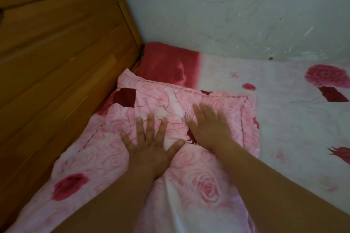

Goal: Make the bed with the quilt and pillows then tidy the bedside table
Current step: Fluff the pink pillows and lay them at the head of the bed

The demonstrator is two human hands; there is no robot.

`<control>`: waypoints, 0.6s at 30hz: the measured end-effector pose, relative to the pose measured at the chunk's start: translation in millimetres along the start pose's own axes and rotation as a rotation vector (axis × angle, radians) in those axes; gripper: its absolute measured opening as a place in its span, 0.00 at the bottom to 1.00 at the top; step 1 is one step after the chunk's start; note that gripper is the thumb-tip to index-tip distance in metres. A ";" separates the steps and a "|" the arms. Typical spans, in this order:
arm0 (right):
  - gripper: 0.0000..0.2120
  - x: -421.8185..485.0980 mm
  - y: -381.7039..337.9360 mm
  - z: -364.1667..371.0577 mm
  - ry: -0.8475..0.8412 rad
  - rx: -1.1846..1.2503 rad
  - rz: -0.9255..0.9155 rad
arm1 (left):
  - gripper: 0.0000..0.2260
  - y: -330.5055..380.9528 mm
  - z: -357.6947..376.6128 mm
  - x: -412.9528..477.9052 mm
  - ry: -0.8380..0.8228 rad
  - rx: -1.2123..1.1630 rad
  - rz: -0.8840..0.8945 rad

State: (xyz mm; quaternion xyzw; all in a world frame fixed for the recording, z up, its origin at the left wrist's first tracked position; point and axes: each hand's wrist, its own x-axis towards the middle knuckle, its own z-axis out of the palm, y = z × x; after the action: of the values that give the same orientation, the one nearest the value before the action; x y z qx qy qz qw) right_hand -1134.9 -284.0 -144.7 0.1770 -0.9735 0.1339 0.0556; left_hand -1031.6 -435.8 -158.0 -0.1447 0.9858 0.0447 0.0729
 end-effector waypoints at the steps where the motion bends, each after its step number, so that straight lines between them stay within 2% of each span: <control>1: 0.41 -4.7 1.9 1.5 -0.037 0.016 0.002 | 0.37 0.6 0.4 -0.8 0.001 -0.005 0.005; 4: 0.39 -15.8 -3.0 -8.4 0.219 0.086 0.117 | 0.37 -0.2 -2.9 -0.7 -0.010 -0.012 0.000; 7: 0.38 -38.7 -5.8 14.3 0.105 0.043 0.085 | 0.38 3.3 -4.0 -0.2 -0.008 0.013 -0.004; 12: 0.32 -33.9 -1.6 34.9 0.136 0.031 0.133 | 0.38 7.9 -24.4 2.0 -0.030 0.089 0.021; 13: 0.32 -33.7 -1.3 35.5 0.153 0.022 0.124 | 0.37 7.3 -34.9 1.6 0.046 0.118 0.050; 16: 0.32 -34.8 1.0 41.1 0.166 0.030 0.117 | 0.34 10.8 -76.9 17.0 0.533 0.165 0.192; 18: 0.32 -33.5 1.5 42.0 0.182 0.044 0.116 | 0.31 9.2 -104.8 37.1 0.765 0.153 0.297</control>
State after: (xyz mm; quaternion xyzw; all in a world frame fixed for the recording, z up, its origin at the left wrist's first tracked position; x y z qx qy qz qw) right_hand -1106.9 -283.4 -190.5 0.1086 -0.9698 0.1738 0.1319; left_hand -1083.2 -448.9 -60.0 -0.0015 0.9524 -0.0758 -0.2953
